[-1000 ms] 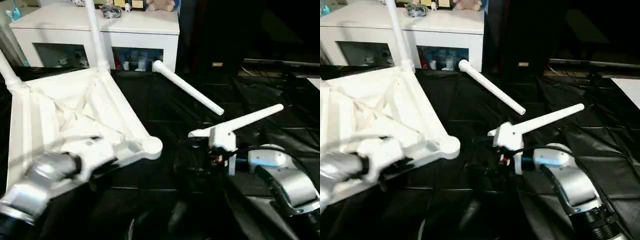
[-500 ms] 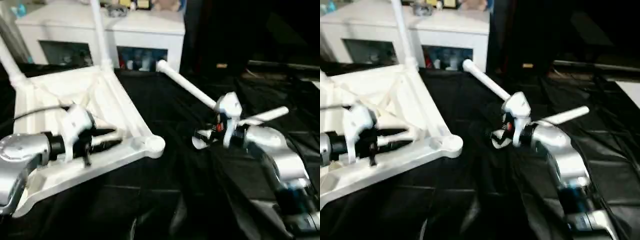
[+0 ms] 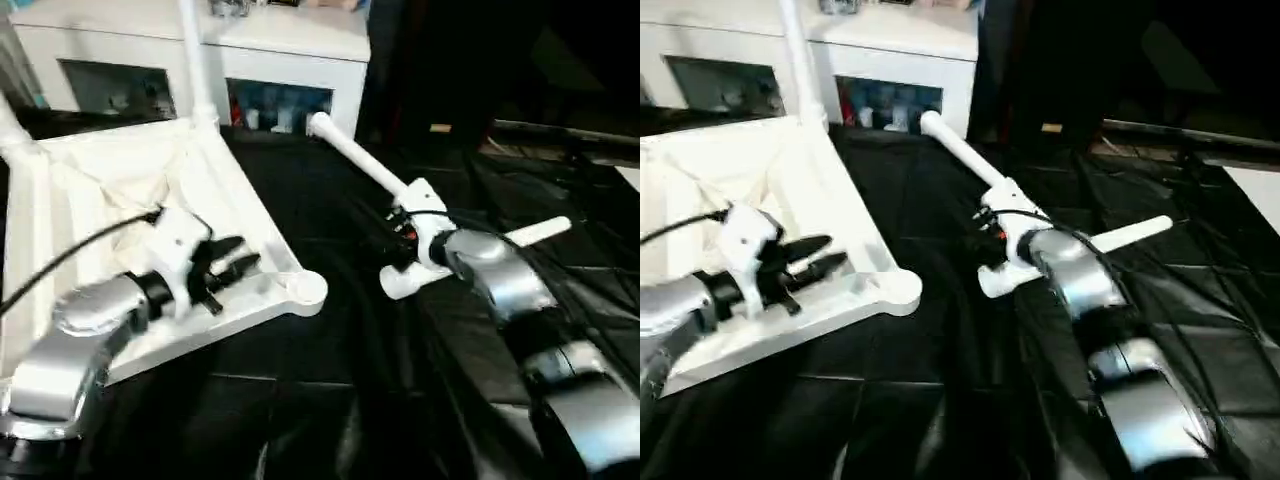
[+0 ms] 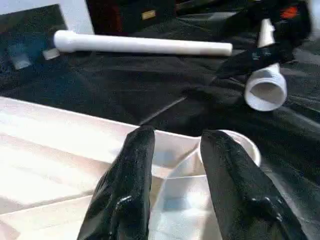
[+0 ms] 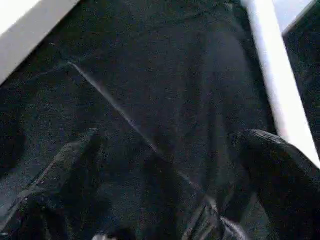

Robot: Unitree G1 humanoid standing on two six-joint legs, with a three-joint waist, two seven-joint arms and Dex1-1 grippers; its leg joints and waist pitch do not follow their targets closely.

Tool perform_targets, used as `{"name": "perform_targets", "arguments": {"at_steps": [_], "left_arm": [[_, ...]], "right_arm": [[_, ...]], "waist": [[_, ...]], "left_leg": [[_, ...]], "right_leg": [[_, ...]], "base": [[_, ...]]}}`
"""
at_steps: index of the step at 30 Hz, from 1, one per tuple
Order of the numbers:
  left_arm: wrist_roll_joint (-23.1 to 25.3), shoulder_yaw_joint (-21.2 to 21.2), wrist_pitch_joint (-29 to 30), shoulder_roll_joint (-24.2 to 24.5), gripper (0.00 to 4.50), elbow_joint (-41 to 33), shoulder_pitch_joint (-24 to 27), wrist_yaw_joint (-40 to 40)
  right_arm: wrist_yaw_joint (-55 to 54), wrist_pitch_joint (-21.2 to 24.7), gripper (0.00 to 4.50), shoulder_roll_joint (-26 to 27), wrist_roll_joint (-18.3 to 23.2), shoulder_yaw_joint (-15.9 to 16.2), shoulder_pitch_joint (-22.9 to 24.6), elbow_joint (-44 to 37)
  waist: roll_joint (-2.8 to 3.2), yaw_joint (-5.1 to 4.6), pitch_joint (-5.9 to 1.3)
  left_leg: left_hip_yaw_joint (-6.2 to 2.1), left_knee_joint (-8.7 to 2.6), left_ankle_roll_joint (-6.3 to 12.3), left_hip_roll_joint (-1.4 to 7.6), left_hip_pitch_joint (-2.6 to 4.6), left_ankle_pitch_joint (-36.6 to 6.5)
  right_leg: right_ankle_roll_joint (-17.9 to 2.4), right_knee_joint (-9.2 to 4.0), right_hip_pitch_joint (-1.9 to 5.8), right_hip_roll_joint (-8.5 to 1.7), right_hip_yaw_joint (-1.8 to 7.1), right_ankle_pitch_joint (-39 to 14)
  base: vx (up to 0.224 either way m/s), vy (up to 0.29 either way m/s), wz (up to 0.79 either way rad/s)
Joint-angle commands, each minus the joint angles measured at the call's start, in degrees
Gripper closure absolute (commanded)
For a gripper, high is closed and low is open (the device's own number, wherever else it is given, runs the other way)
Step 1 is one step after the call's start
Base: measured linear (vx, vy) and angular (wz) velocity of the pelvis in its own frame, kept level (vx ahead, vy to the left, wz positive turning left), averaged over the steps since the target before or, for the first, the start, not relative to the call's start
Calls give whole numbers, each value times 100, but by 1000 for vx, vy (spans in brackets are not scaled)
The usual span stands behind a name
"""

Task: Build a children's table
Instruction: Pick table leg

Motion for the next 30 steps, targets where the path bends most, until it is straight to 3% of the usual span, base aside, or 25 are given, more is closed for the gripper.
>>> {"name": "perform_targets", "arguments": {"at_steps": [1,2,3,4,5,6,7,8,10,11,16,19,25,27,30], "left_arm": [[47,-183,-42,96,271,-47,71,-86],[44,-193,-28,105,271,-57,69,-94],[2,-198,22,136,271,-101,66,-135],[-22,-188,41,144,271,-123,67,-153],[-36,-193,84,162,271,-119,48,-189],[-44,-208,120,194,271,-108,34,-237],[-47,-226,134,225,271,-106,33,-278],[-66,-285,176,310,271,-113,35,-402],[-83,-373,175,449,271,-131,47,-591],[-92,-383,175,473,271,-135,48,-617],[-145,-378,254,563,271,-192,-29,-676],[-195,-409,343,683,271,-294,-24,-809],[-231,-439,387,802,271,-454,79,-872],[-261,-415,446,809,271,-563,84,-840],[-323,-419,511,830,271,-690,96,-859]], "right_arm": [[267,16,4,-76,-120,138,-17,260],[306,4,4,-76,-132,142,-24,318],[437,-32,4,-79,-179,163,-32,495],[474,-44,4,-81,-196,169,-32,555],[590,12,4,-86,-125,119,-21,631],[693,82,4,-88,-46,57,-10,693],[734,123,4,-86,-9,17,-8,729],[796,214,4,-115,49,-44,25,747],[773,289,4,-183,56,-86,67,783],[768,328,4,-195,78,-116,74,795],[997,696,4,-382,294,-354,239,541],[1464,1011,4,-611,491,-388,618,-120],[2153,1266,4,-1299,572,-253,1424,-1473],[2274,1584,4,-1575,884,-553,1654,-2268],[2398,1767,4,-1822,1036,-713,1791,-2816]], "waist": [[105,1,-365],[98,2,-357],[161,15,-358],[131,8,-357],[191,17,-359],[209,11,-359],[189,4,-358],[234,1,-354],[214,8,-356],[248,16,-356],[263,25,-359],[257,38,-359],[233,51,-332],[238,46,-317],[218,47,-312]], "left_leg": [[-1,-344,-72,126,77,-1057],[0,-351,-90,130,82,-1137],[-15,-355,-145,135,98,-1270],[-10,-357,-174,138,104,-1333],[-24,-358,-197,137,103,-1349],[-33,-360,-207,137,92,-1381],[-27,-361,-197,135,94,-1394],[-38,-362,-204,131,95,-1443],[-38,-362,-198,127,94,-1451],[-39,-359,-207,129,104,-1444],[-35,-348,-191,128,104,-1447],[-37,-353,-141,129,89,-1373],[-35,-359,-80,128,103,-1548],[-40,-366,-71,127,110,-1604],[-49,-364,-30,131,107,-1625]], "right_leg": [[-1065,-381,297,-385,296,-763],[-1036,-396,289,-384,298,-869],[-1023,-403,281,-396,298,-1008],[-1028,-420,279,-391,299,-1039],[-1043,-405,285,-393,299,-1018],[-1069,-400,297,-385,293,-976],[-1064,-415,294,-381,293,-979],[-1077,-412,298,-380,290,-996],[-1076,-415,300,-383,289,-1056],[-1085,-416,293,-388,291,-1051],[-1106,-420,302,-376,289,-1019],[-1087,-416,320,-365,283,-951],[-935,-488,298,-374,283,-1481],[-835,-526,296,-364,288,-1700],[-786,-535,287,-371,281,-1903]], "base": [[0,0,0],[0,0,0],[0,0,0],[0,0,0],[0,0,0],[0,0,0],[0,0,0],[0,0,0],[0,0,0],[0,0,0],[0,0,0],[0,0,0],[0,0,0],[0,0,0],[0,0,0]]}}
